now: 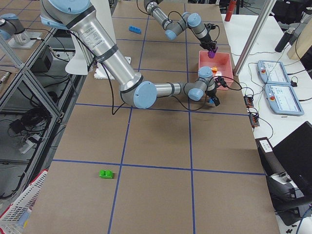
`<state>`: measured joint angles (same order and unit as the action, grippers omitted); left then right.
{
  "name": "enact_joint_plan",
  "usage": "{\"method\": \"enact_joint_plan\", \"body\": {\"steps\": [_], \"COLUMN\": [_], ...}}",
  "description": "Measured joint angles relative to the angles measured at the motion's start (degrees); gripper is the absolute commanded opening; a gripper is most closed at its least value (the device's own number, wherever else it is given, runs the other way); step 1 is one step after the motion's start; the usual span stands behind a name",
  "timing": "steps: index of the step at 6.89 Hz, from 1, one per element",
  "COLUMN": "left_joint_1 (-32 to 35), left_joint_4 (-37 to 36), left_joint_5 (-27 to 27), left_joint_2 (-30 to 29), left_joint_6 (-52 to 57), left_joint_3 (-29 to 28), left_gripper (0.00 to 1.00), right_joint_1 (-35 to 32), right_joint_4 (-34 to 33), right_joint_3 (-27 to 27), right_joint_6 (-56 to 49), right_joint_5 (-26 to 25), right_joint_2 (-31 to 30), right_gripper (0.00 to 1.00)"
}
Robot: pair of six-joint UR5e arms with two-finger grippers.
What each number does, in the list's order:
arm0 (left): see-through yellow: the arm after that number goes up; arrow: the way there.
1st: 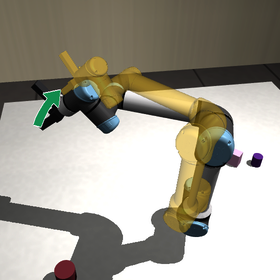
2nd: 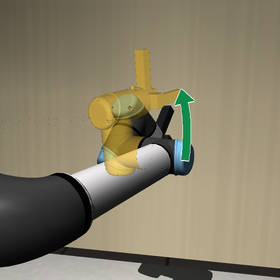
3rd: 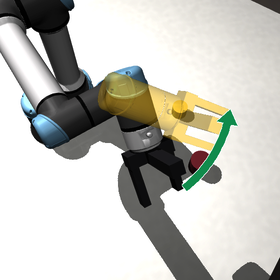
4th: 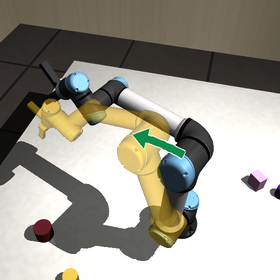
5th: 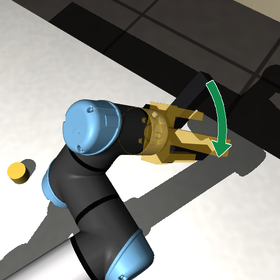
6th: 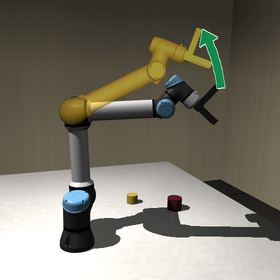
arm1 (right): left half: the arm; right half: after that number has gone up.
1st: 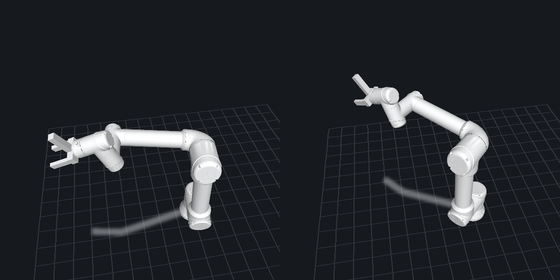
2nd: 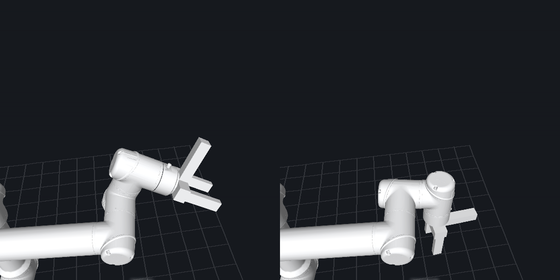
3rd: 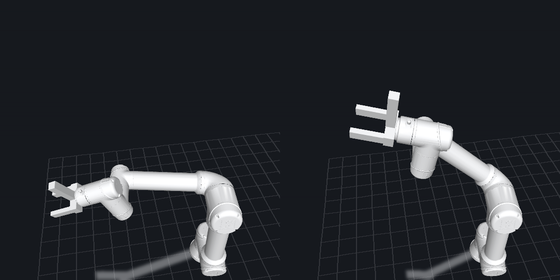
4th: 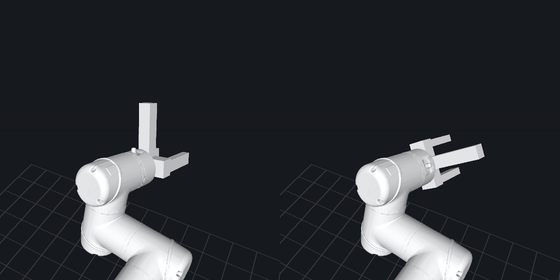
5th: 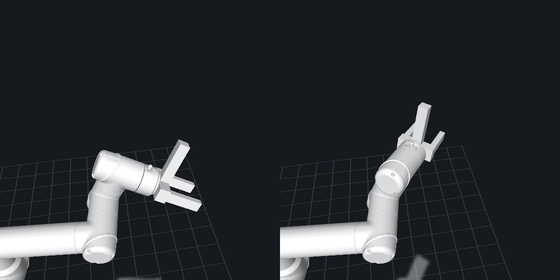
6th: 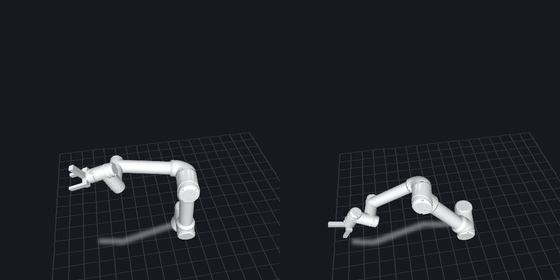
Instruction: Put all blocks into box
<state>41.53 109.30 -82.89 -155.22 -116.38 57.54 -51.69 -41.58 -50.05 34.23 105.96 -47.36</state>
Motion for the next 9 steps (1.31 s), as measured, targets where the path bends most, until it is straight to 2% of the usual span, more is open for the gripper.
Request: {"method": "enact_joint_plan", "body": {"steps": [1,2,3,4,5,7,9], "left_joint_1": [0.1,0.2,0.3,0.6,1.0,1.3,1.2], "left_joint_4": [-0.4,-0.7,-1.2,-2.6,-5.0,-14.9,-26.0], "left_joint_5": [-0.1,-0.2,-0.4,-1.4,-3.8,-8.9,-13.5], "left_joint_2": [-0.1,-0.1,-0.2,-0.5,-1.2,-1.6,0.0], "left_joint_6": [0.2,0.7,1.9,2.9,3.3,4.4,11.2], "left_joint_3": [0.0,0.0,0.1,0.5,1.8,9.2,18.4], "left_gripper": [0.99,1.0,1.0,1.0,1.0,1.0,1.0], "right_joint_1": [0.2,0.4,0.5,0.6,0.4,-1.1,-5.3], "right_joint_4": [0.0,0.0,-0.1,-0.1,-0.1,-0.1,-0.4], "right_joint_3": [0.0,0.0,0.0,0.0,0.0,-0.7,-3.4], "right_joint_6": [1.0,2.0,3.1,3.6,3.7,3.9,5.1], "right_joint_5": [0.2,0.3,0.4,0.4,0.5,1.1,6.7], "right_joint_2": [0.2,0.5,0.8,1.0,1.0,1.8,2.9], "right_gripper": [0.61,0.32,0.08,0.0,0.0,0.0,0.0]}}
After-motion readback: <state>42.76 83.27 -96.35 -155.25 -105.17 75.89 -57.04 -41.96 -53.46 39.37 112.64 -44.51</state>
